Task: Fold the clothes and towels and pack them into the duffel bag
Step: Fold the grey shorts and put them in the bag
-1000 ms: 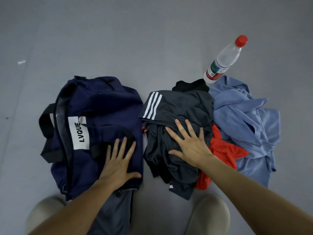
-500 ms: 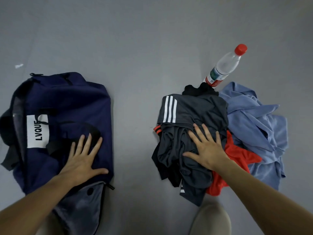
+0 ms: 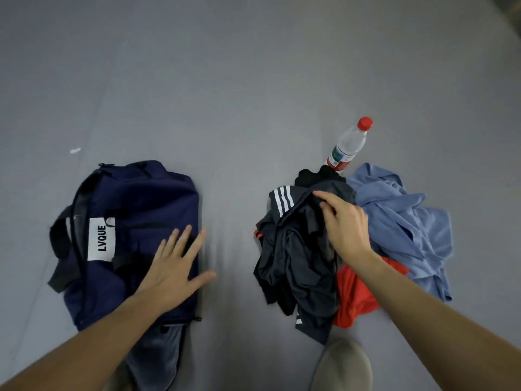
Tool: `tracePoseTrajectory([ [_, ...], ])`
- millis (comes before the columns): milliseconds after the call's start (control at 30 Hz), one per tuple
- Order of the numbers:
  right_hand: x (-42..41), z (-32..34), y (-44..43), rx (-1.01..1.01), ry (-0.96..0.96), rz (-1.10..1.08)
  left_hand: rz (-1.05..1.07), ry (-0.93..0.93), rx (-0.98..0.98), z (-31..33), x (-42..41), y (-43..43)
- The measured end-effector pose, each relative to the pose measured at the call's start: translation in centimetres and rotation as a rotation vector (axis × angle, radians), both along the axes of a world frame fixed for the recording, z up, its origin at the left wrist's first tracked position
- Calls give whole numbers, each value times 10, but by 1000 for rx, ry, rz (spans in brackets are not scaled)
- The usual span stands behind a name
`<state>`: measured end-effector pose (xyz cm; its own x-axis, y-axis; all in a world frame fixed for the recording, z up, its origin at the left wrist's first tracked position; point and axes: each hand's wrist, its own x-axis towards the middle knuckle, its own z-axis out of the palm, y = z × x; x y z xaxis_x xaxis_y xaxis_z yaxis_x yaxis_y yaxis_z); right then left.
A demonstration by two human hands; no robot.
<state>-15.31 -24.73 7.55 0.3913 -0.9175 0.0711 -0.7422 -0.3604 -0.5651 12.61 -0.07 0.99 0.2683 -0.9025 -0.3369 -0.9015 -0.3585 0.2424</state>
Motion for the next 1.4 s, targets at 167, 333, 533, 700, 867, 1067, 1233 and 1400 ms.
tracePoseTrajectory([
  [167, 21, 94, -10, 83, -111, 46, -57, 39, -207, 106, -26, -54],
  [333, 46, 197, 4, 116, -360, 158, -72, 111, -378, 219, -55, -60],
  [533, 61, 304, 46, 115, -610, 247, 3, 79, -598, 304, -66, -17],
  [700, 65, 324, 88, 205, -646, 310, 90, 182, -687, 326, -82, 6],
  [867, 72, 301, 123, 265, -550, 428, 203, 215, -675, 327, -77, 0],
  [1067, 79, 273, 120, 291, -380, 410, 355, 452, -738, 328, -46, -5],
  [1233, 91, 263, 129, 238, -144, 521, 341, 485, -748, 337, -42, -8],
  [1400, 102, 268, 131, 210, -301, 484, 366, 651, -759, 338, -41, -7],
])
